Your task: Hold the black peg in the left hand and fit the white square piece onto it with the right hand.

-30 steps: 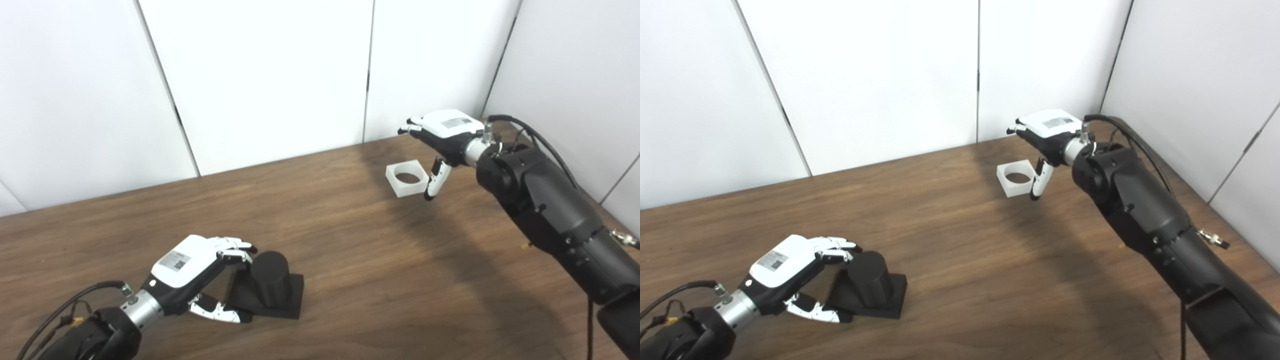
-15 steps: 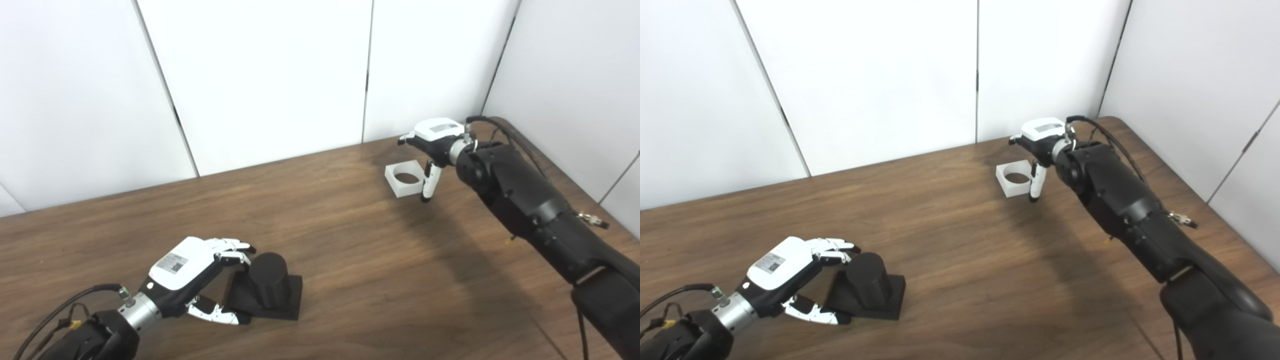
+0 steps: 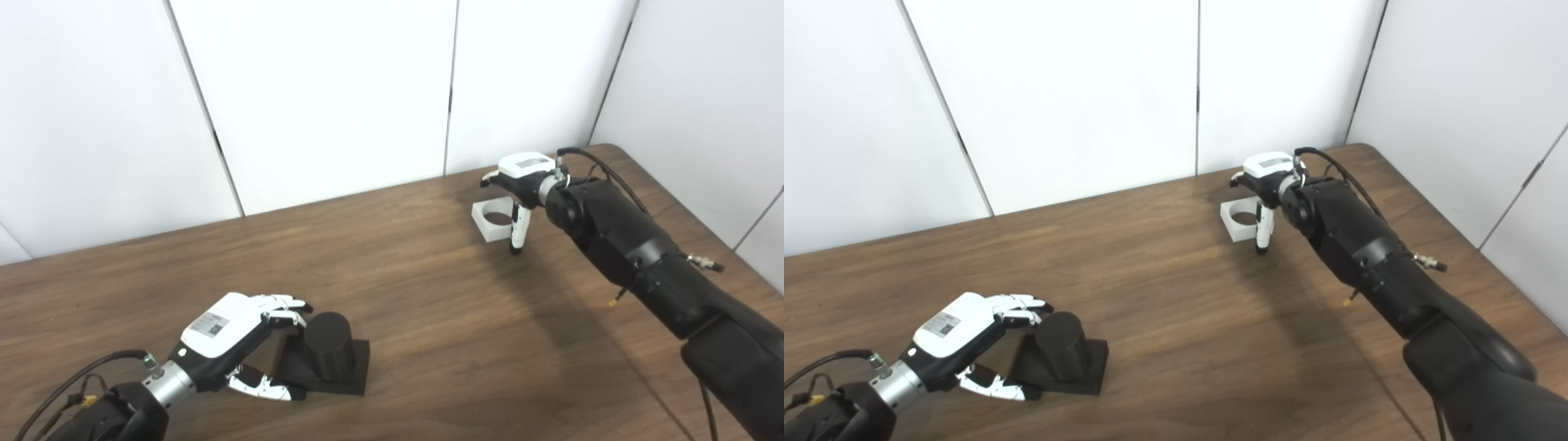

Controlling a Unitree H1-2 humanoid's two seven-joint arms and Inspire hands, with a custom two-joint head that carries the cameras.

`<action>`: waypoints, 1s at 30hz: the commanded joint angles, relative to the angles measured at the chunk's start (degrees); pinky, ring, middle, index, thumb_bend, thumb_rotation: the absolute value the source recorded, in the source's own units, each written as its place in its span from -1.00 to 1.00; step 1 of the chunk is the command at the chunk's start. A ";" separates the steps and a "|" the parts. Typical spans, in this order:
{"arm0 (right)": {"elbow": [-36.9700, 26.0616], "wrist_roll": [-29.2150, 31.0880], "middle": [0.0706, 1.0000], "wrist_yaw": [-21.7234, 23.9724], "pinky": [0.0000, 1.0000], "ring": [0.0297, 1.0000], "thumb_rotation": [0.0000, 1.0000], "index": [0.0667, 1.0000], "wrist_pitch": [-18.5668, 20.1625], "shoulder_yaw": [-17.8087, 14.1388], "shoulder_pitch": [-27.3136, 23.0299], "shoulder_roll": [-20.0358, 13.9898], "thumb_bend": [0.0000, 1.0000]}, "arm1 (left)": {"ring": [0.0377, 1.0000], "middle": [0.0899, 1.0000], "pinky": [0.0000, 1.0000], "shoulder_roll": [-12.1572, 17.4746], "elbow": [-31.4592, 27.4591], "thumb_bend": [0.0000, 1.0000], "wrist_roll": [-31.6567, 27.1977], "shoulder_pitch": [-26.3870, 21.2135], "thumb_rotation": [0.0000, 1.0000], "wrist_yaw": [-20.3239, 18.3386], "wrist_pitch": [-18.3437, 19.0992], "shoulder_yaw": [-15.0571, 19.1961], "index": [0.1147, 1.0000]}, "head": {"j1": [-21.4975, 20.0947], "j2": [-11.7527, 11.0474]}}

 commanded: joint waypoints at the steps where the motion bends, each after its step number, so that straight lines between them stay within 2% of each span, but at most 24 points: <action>1: 0.01 0.38 0.84 -1.71 0.77 0.81 -0.64 0.74 -2.00 0.69 -2.16 -0.11 0.83 | 0.68 0.63 0.56 1.88 0.96 0.05 4.30 2.93 -0.88 -6.54 -0.17 -2.16 -0.15 | -0.03 0.07; 5: 0.08 0.77 0.81 -3.33 0.74 0.79 -0.61 0.68 -2.41 1.19 -1.54 0.25 0.78 | 0.68 0.63 0.56 1.84 0.67 0.05 4.21 3.20 -0.88 -6.84 -0.23 -1.66 -0.15 | 0.18 0.33; 7: 0.04 0.95 0.78 -3.76 0.71 0.78 -0.62 0.56 -2.68 1.28 -1.36 0.15 0.75 | 0.67 0.62 0.54 1.92 0.41 0.05 4.19 3.31 -0.88 -6.72 -0.26 -1.51 -0.15 | 0.22 0.46; 11: 0.58 0.62 0.76 -3.40 0.72 0.77 -0.61 0.40 -2.46 1.71 -1.32 -0.33 0.70 | 0.66 0.62 0.53 2.13 -0.06 0.05 3.48 3.47 -0.88 -6.72 -0.30 -1.26 -0.15 | 0.43 0.90; 16: 0.33 0.70 0.72 -2.46 0.70 0.76 -0.62 0.34 -1.67 1.75 -1.12 -0.82 0.64 | 0.67 0.62 0.54 2.22 -0.77 0.05 3.60 3.68 -0.88 -8.06 -0.23 -0.53 -0.15 | 0.34 1.05; 18: 0.34 0.70 0.67 -2.00 0.69 0.75 -0.62 0.23 -1.10 1.69 -1.08 -0.90 0.59 | 0.67 0.62 0.54 2.29 -0.80 0.05 3.61 3.69 -0.88 -7.97 -0.26 -0.48 -0.15 | 0.33 1.19; 19: 0.32 0.66 0.63 -1.84 0.70 0.75 -0.66 0.08 -0.81 1.66 -1.06 -0.92 0.32 | 0.67 0.62 0.54 2.29 -0.81 0.05 3.64 3.73 -0.88 -7.96 -0.27 -0.40 -0.15 | 0.33 1.19; 20: 0.13 0.52 0.61 -1.66 0.71 0.74 -0.68 -0.02 -0.70 1.72 -0.97 -1.08 0.16 | 0.67 0.62 0.54 2.26 -0.89 0.05 3.54 3.80 -0.88 -8.24 -0.25 -0.21 -0.15 | 0.40 1.31; 21: -0.24 0.46 0.57 -1.41 0.69 0.73 -0.69 -0.06 -0.59 1.73 -0.84 -1.25 0.10 | 0.67 0.62 0.54 2.24 -0.96 0.05 3.46 3.87 -0.88 -8.40 -0.23 -0.06 -0.15 | 0.43 1.38; 30: -3.43 1.31 0.48 2.27 0.67 0.70 -0.72 -0.10 2.41 0.97 -0.35 -1.94 0.03 | 0.66 0.61 0.52 2.32 -1.23 0.05 2.87 3.96 -0.88 -8.80 -0.26 0.13 -0.15 | 0.33 1.64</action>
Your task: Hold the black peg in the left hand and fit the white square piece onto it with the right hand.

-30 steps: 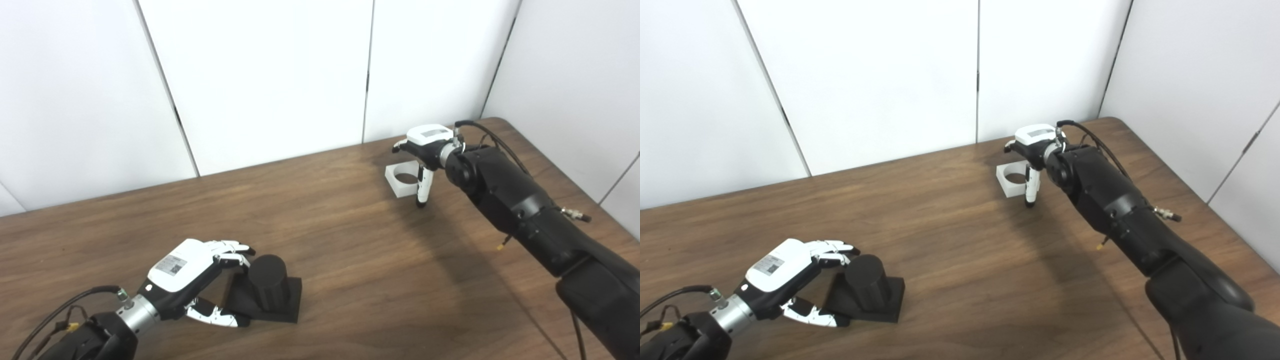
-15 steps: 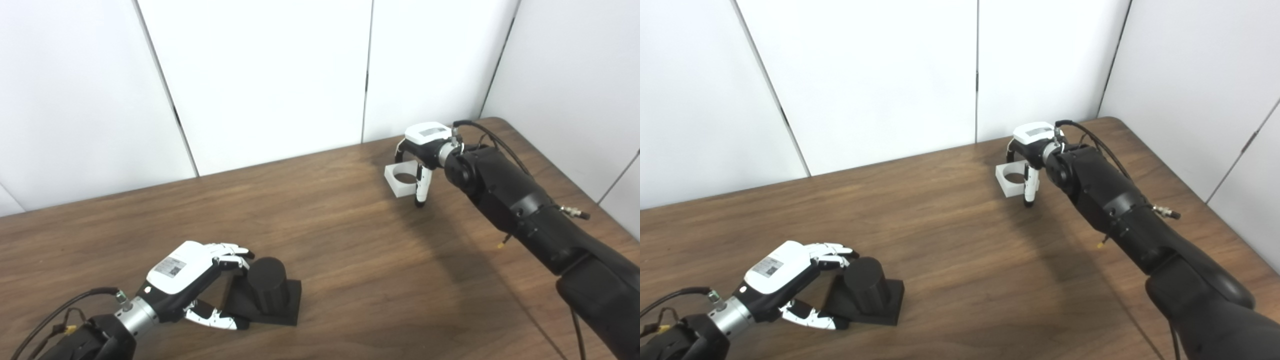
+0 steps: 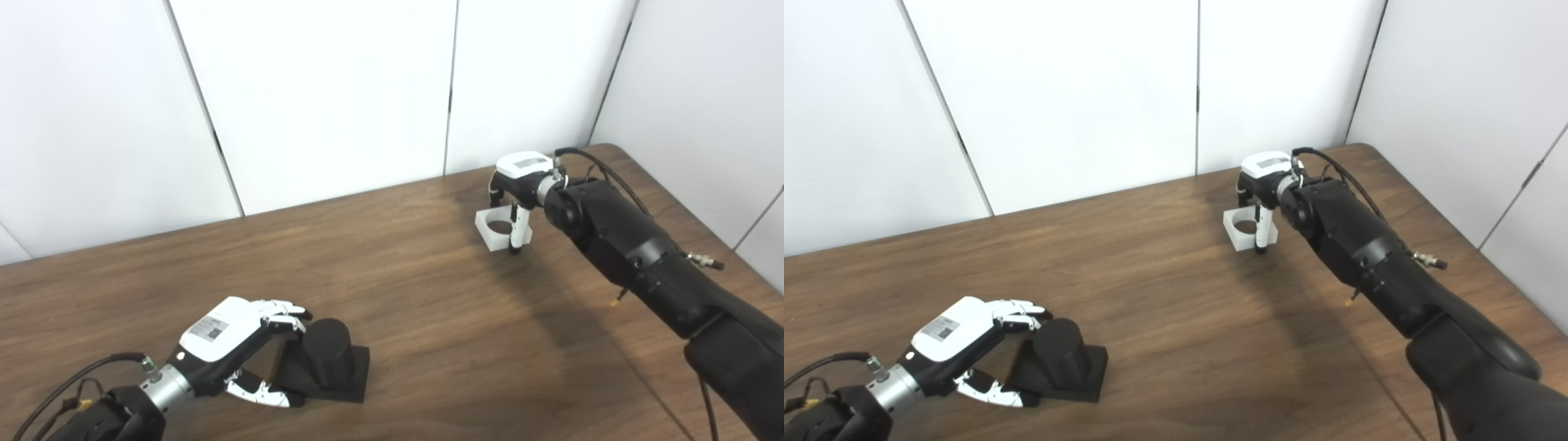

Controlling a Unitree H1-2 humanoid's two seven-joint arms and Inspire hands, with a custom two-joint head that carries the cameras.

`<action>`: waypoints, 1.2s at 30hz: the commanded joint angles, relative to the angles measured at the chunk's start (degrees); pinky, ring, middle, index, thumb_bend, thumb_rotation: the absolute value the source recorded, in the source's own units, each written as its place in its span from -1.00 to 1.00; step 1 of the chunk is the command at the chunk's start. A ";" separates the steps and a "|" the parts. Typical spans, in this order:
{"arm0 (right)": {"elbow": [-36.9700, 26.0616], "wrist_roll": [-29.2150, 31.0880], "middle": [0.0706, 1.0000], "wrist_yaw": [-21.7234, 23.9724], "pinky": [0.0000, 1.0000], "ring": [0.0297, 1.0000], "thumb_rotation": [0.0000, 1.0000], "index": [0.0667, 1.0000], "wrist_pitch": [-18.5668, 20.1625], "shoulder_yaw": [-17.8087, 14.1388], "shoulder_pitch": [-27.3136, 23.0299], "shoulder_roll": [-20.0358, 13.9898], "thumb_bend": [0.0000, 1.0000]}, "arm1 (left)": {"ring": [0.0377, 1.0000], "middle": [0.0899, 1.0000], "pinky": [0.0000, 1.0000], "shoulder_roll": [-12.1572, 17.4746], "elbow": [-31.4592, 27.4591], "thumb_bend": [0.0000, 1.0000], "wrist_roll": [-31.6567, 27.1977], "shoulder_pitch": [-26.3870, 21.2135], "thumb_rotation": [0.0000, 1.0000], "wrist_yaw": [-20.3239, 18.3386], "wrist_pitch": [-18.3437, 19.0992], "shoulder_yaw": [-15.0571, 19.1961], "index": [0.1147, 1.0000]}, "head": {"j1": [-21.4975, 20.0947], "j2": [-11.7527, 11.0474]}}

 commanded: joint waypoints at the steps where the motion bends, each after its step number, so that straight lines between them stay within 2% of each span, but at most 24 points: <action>1: -1.28 1.16 0.49 1.37 0.67 0.70 -0.72 -0.10 0.82 -0.82 -0.78 -1.37 0.03 | 0.66 0.61 0.53 2.20 0.74 0.05 3.03 2.77 -0.88 -5.48 -0.24 -1.85 -0.15 | 0.11 0.24; 5: -1.64 4.10 0.48 0.34 0.69 0.71 -0.73 -0.11 -0.92 -2.33 -0.47 -1.71 0.04 | 0.66 0.61 0.54 2.08 1.39 0.05 2.93 2.70 -0.88 -4.81 -0.29 -2.14 -0.15 | 0.14 0.32; 12: -1.94 8.06 0.47 -5.38 0.69 0.71 -0.74 -0.12 -5.24 -5.13 0.45 -1.31 0.04 | 0.65 0.61 0.53 2.12 1.16 0.05 3.25 2.65 -0.88 -4.82 -0.27 -1.97 -0.15 | 0.37 0.66; 17: -5.53 12.52 0.50 -7.12 0.76 0.79 -0.74 -0.12 -6.73 -8.11 0.44 -0.46 0.04 | 0.66 0.62 0.53 1.97 1.42 0.05 2.20 2.73 -0.88 -5.17 -0.27 -1.51 -0.15 | 0.80 0.87; 19: -6.76 13.24 0.50 -7.83 0.74 0.79 -0.74 -0.12 -8.44 -8.47 0.28 -0.84 0.04 | 0.67 0.63 0.53 1.94 1.58 0.05 1.85 2.68 -0.88 -5.50 -0.27 -1.41 -0.15 | 0.84 0.91; 21: -7.88 13.48 0.50 -7.60 0.68 0.79 -0.74 -0.12 -9.40 -8.45 -0.03 -1.34 0.04 | 0.66 0.62 0.54 1.95 1.71 0.05 2.15 2.61 -0.88 -5.26 -0.27 -1.47 -0.15 | 1.07 0.68; 25: -11.38 14.10 0.50 -6.40 0.70 0.79 -0.73 -0.12 -10.06 -8.75 0.06 -2.00 0.04 | 0.67 0.63 0.56 1.89 1.47 0.05 2.06 2.59 -0.88 -5.57 -0.25 -1.33 -0.15 | 2.03 1.21; 31: -16.82 15.86 0.52 -4.33 0.64 0.78 -0.73 -0.12 -10.73 -9.54 1.28 -2.98 0.04 | 0.71 0.65 0.59 1.04 0.22 0.05 2.02 3.20 -0.88 -7.97 0.86 -0.06 -0.15 | 6.67 1.77; 36: -21.09 17.42 0.53 -2.32 0.58 0.75 -0.73 -0.12 -11.54 -9.64 2.30 -3.61 0.04 | 0.71 0.65 0.59 -0.02 0.46 0.05 3.82 3.36 -0.87 -7.53 0.80 0.33 -0.15 | 10.86 2.78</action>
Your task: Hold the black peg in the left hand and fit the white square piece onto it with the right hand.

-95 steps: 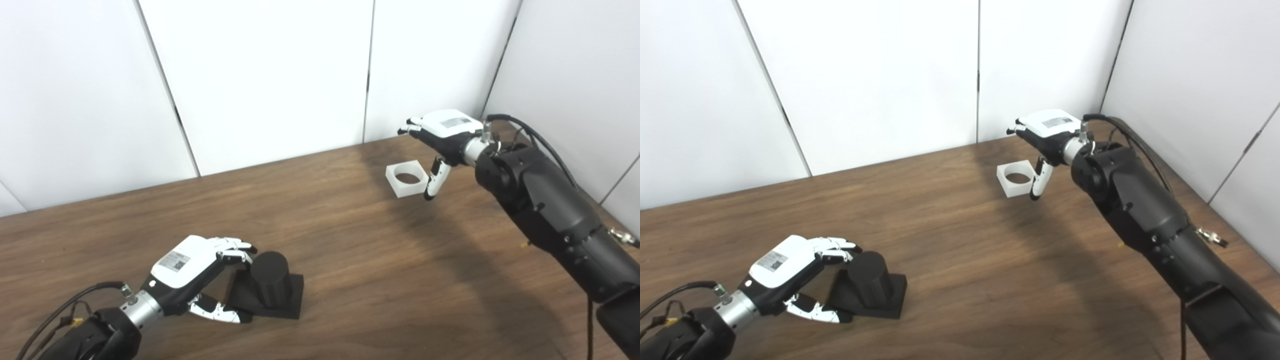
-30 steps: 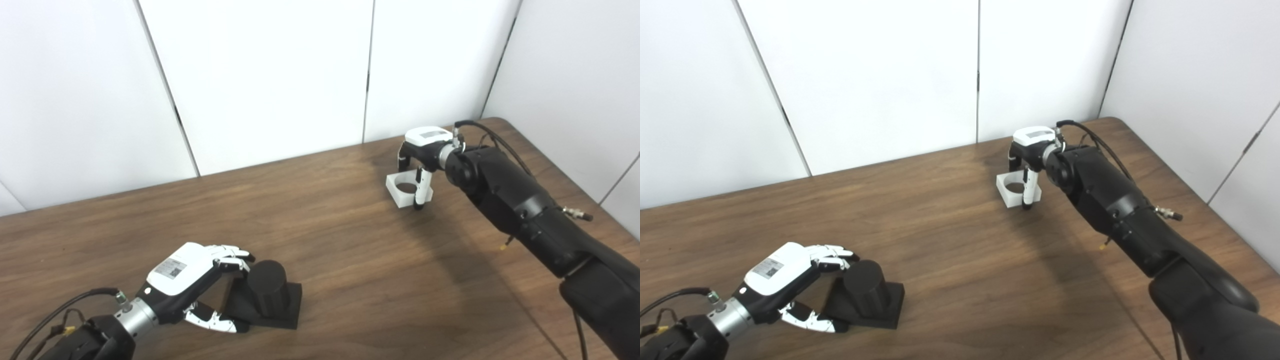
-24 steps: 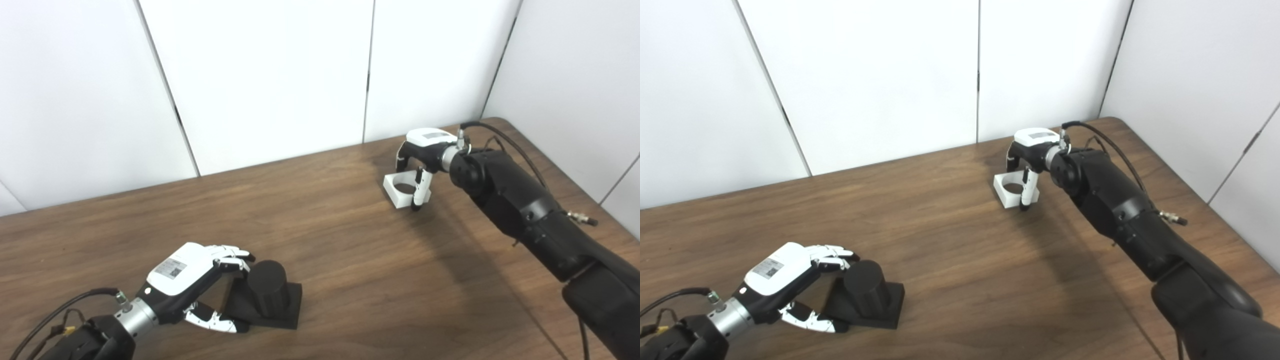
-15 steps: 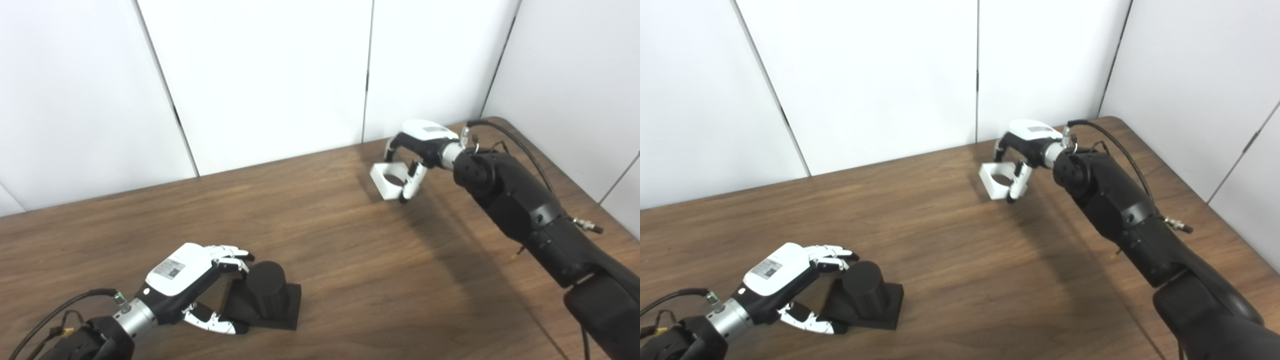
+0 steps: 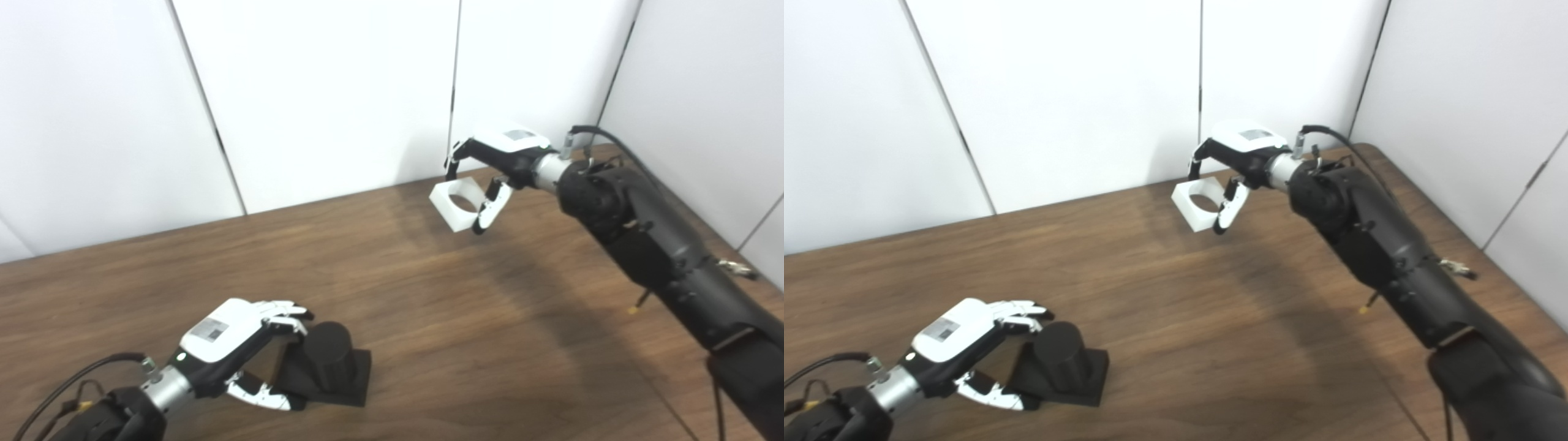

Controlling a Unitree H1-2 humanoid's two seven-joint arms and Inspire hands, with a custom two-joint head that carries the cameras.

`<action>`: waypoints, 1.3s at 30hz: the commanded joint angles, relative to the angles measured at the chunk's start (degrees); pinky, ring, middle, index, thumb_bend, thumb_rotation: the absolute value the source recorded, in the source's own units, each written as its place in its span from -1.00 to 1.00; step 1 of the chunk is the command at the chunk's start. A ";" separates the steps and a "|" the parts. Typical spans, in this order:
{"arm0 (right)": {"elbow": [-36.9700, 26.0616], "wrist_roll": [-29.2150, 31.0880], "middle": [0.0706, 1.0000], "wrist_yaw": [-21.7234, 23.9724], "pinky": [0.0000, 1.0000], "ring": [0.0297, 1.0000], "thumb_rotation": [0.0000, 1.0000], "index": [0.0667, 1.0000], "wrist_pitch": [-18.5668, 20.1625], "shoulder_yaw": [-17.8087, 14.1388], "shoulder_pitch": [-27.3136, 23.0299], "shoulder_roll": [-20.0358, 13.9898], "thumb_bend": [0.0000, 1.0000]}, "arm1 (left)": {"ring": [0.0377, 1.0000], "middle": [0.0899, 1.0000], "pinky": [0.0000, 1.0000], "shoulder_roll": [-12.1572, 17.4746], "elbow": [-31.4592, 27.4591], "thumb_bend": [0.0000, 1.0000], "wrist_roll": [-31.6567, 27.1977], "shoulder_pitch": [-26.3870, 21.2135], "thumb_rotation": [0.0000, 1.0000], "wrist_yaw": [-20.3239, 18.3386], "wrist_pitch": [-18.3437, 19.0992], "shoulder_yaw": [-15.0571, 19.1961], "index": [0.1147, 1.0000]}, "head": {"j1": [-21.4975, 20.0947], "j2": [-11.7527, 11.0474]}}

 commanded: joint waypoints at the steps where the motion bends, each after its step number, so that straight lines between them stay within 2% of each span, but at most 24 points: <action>1: -3.42 1.04 0.53 0.39 0.57 0.75 -0.73 -0.12 -1.27 -1.25 -1.75 -1.63 0.04 | 0.71 0.65 0.59 0.37 1.69 0.05 4.69 2.01 -0.87 -4.60 0.13 -1.93 -0.15 | 0.52 0.20; 9: -10.18 4.99 0.58 5.48 0.58 0.81 -0.74 -0.12 1.20 -2.14 -0.87 -0.27 0.04 | 0.74 0.66 0.64 -1.25 2.28 0.05 6.59 1.69 -0.86 -4.16 0.95 -2.02 -0.15 | 5.82 1.35; 19: -14.03 7.52 0.54 6.38 0.53 0.76 -0.74 -0.12 -1.64 -1.24 -0.91 1.59 0.04 | 0.75 0.67 0.62 -2.79 2.89 0.04 8.43 0.91 -0.86 -3.70 0.95 -2.18 -0.15 | 9.24 2.90; 22: -15.30 7.34 0.54 7.38 0.52 0.77 -0.73 -0.12 -1.31 -0.55 -1.40 1.97 0.04 | 0.74 0.66 0.61 -3.18 3.20 0.04 9.07 0.57 -0.86 -3.33 0.85 -2.20 -0.15 | 10.62 3.23; 25: -16.02 7.43 0.54 7.84 0.49 0.76 -0.74 -0.12 -1.89 -0.21 -1.68 2.45 0.04 | 0.74 0.67 0.62 -3.62 3.07 0.04 8.63 0.37 -0.85 -4.26 1.53 -2.16 -0.15 | 12.29 3.71; 39: -17.85 9.57 0.53 10.83 0.50 0.75 -0.74 -0.12 -2.06 1.57 -2.52 4.75 0.04 | 0.76 0.68 0.63 -4.66 2.52 0.04 8.80 -0.04 -0.84 -5.32 2.53 -2.11 -0.14 | 14.26 4.99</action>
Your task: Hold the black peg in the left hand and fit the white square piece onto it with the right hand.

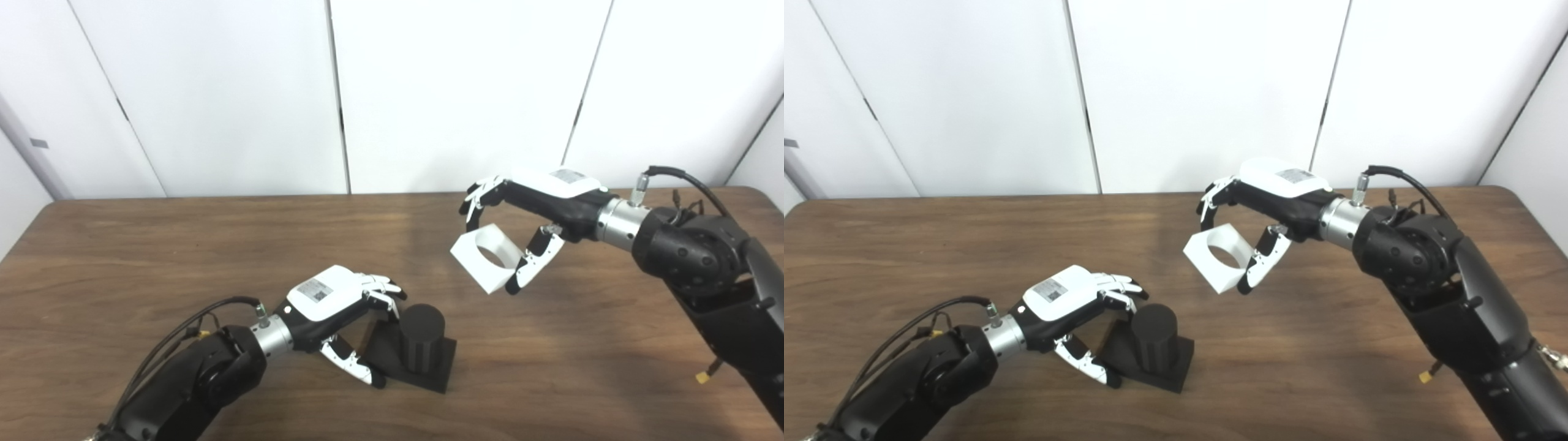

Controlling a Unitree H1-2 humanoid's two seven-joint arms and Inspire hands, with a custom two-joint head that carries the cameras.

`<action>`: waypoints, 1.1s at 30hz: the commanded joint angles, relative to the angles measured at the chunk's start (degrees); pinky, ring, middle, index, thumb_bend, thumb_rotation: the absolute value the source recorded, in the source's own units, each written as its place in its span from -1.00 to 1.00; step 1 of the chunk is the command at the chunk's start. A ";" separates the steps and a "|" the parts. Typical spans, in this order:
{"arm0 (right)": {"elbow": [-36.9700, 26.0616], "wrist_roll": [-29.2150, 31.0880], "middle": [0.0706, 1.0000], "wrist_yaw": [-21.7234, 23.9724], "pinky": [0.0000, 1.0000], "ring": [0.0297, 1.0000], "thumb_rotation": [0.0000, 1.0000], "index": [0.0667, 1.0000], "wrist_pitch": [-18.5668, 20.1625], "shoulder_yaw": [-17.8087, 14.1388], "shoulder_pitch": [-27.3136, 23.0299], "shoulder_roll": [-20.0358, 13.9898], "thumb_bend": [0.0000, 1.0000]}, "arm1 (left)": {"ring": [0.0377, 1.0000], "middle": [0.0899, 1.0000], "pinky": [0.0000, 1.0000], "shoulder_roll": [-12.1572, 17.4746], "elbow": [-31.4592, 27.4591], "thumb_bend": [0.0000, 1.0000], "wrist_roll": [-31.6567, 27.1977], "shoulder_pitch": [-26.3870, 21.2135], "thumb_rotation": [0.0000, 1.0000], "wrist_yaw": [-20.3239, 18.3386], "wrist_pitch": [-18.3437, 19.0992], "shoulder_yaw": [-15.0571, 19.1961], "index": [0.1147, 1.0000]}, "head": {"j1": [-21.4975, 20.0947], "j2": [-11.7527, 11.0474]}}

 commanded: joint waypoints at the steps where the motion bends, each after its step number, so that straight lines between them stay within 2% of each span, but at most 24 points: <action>1: -1.91 0.88 0.53 -0.39 0.49 0.74 -0.74 -0.12 -1.77 -0.50 -3.14 -0.06 0.04 | 0.76 0.68 0.63 -0.58 1.66 0.04 4.66 1.24 -0.84 -4.69 1.06 -2.60 -0.14 | 0.01 0.11; 5: -2.19 0.85 0.53 0.14 0.45 0.74 -0.73 -0.12 -1.78 0.21 -3.10 0.66 0.04 | 0.76 0.67 0.63 -0.74 2.04 0.04 4.39 0.98 -0.84 -4.62 0.60 -2.45 -0.14 | -0.05 0.33; 11: -3.26 1.35 0.54 1.33 0.51 0.76 -0.74 -0.12 -0.07 0.63 -2.15 1.61 0.04 | 0.75 0.66 0.61 -1.07 2.41 0.04 4.28 0.89 -0.85 -4.23 0.43 -2.23 -0.14 | 0.26 0.54; 19: -2.55 1.92 0.53 0.68 0.53 0.75 -0.74 -0.12 -1.68 1.61 -0.21 3.12 0.04 | 0.75 0.65 0.61 -1.39 2.81 0.04 4.15 0.82 -0.85 -4.23 0.42 -2.05 -0.14 | 0.47 0.73; 26: -1.85 0.14 0.54 0.78 0.51 0.72 -0.74 -0.12 -1.09 2.80 0.36 4.54 0.04 | 0.76 0.66 0.62 -1.36 1.92 0.04 3.71 0.89 -0.84 -5.31 1.25 -1.82 -0.14 | 0.95 1.06; 33: -0.78 0.95 0.52 0.70 0.49 0.70 -0.74 -0.12 -3.08 3.99 0.72 5.52 0.04 | 0.74 0.66 0.61 -1.22 1.84 0.04 4.22 0.82 -0.84 -4.98 0.66 -1.66 -0.14 | 0.81 1.22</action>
